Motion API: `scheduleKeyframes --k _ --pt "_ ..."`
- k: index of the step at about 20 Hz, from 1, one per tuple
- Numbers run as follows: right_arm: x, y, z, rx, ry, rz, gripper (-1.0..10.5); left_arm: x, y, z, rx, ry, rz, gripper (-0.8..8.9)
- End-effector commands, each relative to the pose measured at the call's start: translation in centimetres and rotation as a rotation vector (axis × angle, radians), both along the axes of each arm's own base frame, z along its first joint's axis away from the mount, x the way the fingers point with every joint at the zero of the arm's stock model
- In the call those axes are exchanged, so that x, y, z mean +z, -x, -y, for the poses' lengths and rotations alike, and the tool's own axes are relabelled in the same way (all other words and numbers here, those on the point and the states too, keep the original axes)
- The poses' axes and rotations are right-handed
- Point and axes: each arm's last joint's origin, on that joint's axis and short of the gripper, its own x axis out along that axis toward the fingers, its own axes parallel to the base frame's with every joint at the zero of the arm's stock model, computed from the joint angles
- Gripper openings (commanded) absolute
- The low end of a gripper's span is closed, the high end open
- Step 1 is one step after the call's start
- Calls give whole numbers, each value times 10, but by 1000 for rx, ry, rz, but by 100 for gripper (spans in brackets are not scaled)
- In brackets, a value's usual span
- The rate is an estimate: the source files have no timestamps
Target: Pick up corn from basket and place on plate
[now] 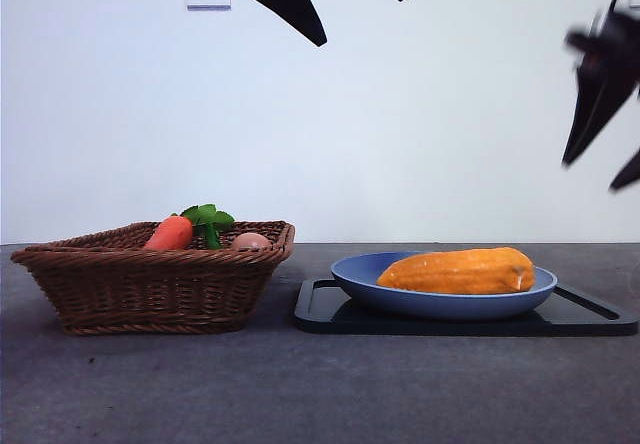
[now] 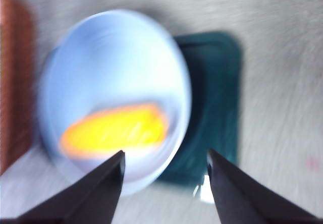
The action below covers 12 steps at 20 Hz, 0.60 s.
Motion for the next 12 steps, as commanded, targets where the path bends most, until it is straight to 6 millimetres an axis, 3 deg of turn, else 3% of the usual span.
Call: scheduleKeyframes --k 1,6,10,12 --pt "28 25 -7 88 34 73 269 5 0 4 -16 11 24 417" --pt "66 89 -26 208 46 149 263 5 0 4 -16 11 24 380" --pt "75 122 -34 296 53 151 194 5 0 4 -16 6 20 178" --pt "76 131 -36 339 66 161 77 5 0 4 -16 6 20 75"
